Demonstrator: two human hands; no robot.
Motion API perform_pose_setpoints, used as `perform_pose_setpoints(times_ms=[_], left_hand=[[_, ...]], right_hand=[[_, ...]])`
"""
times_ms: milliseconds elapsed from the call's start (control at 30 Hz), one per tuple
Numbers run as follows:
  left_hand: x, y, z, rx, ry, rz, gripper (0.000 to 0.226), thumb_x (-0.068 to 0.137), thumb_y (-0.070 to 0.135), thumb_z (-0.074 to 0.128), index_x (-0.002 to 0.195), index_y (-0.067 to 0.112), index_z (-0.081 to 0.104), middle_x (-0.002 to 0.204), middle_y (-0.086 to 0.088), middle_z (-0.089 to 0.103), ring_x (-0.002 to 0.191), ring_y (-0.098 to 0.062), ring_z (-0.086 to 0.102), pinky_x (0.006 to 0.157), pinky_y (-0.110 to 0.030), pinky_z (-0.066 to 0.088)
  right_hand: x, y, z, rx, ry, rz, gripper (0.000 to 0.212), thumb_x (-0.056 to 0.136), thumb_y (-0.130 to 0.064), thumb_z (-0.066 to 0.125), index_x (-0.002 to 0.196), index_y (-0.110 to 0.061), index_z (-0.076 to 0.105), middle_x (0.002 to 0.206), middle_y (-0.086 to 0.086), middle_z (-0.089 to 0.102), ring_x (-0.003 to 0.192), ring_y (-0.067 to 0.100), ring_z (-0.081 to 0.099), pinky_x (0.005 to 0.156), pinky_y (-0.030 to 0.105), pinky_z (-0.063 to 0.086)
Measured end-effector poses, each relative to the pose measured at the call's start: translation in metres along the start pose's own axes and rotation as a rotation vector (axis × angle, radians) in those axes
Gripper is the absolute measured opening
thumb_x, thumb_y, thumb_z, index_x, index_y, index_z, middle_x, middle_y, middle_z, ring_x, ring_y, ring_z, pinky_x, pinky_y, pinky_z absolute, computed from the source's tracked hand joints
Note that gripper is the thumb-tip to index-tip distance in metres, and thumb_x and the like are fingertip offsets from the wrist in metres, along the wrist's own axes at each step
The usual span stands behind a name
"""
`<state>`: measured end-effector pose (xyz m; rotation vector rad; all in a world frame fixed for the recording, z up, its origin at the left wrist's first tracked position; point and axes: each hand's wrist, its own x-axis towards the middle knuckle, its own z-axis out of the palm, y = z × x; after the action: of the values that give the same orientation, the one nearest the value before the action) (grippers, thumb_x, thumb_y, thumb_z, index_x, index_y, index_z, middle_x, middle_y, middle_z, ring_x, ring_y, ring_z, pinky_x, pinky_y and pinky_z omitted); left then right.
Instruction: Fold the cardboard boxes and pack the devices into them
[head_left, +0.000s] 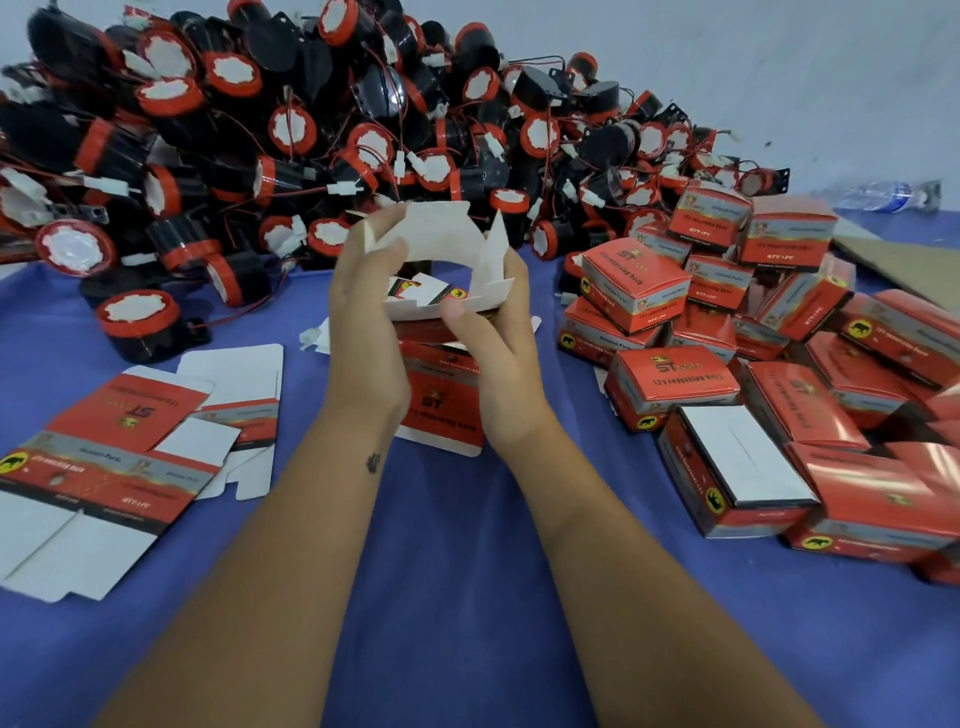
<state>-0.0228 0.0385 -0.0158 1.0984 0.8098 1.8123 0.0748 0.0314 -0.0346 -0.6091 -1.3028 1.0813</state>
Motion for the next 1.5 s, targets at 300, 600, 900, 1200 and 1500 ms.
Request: perform_pose_setpoints(times_ms=[300,600,900,1200,1500], left_hand=[[0.001,-0.002,-0.007,0.043,-0.08,-0.032,0.048,0.099,0.045,0.03,0.124,0.028,0.067,0.13,-0.002,0.065,0.12,-0.02,0.061,0.102,-0.039,0.049],[-0.005,-0.016,0.002,0.289,-0.298,-0.026,0.035,0.108,0.027,0.035,0.136,0.046,0.044,0.151,0.019,0.043,0.143,0.002,0.031,0.115,-0.021,0.03],[-0.002,-0.024,0.0,0.239,-0.175,-0.158,0.051,0.084,0.058,0.066,0.131,0.047,0.052,0.151,0.016,0.044,0.141,-0.007,0.038,0.118,-0.039,0.034],[0.005,-0.027,-0.005,-0.017,0.012,-0.275,0.031,0.104,0.024,0.051,0.134,0.018,0.053,0.124,-0.009,0.068,0.11,-0.025,0.068,0.089,-0.042,0.057],[0.004,-0.022,-0.005,-0.188,-0.162,-0.199,0.032,0.097,-0.007,0.044,0.084,0.019,0.058,0.096,0.015,0.069,0.088,-0.011,0.066,0.079,-0.03,0.056]], right_hand=[[0.012,-0.004,-0.015,-0.242,0.118,0.178,0.032,0.092,-0.021,0.069,0.123,-0.021,0.062,0.124,0.006,0.062,0.112,0.017,0.062,0.094,0.039,0.055],[0.015,0.004,-0.023,-0.216,0.253,0.166,0.011,0.096,-0.014,0.06,0.094,-0.023,0.057,0.098,-0.001,0.064,0.079,0.004,0.059,0.067,0.021,0.05],[0.014,-0.002,-0.018,-0.021,0.276,0.213,0.007,0.099,-0.01,0.056,0.105,-0.009,0.059,0.1,0.008,0.066,0.089,0.017,0.062,0.08,0.036,0.053],[0.015,-0.015,-0.019,0.442,0.043,0.359,0.037,0.094,-0.029,0.048,0.125,-0.016,0.062,0.111,0.002,0.072,0.104,0.019,0.068,0.084,0.034,0.057],[0.013,-0.005,-0.017,0.195,0.065,0.198,0.035,0.092,0.012,0.041,0.093,-0.015,0.063,0.092,0.002,0.069,0.092,0.023,0.062,0.079,0.035,0.051]])
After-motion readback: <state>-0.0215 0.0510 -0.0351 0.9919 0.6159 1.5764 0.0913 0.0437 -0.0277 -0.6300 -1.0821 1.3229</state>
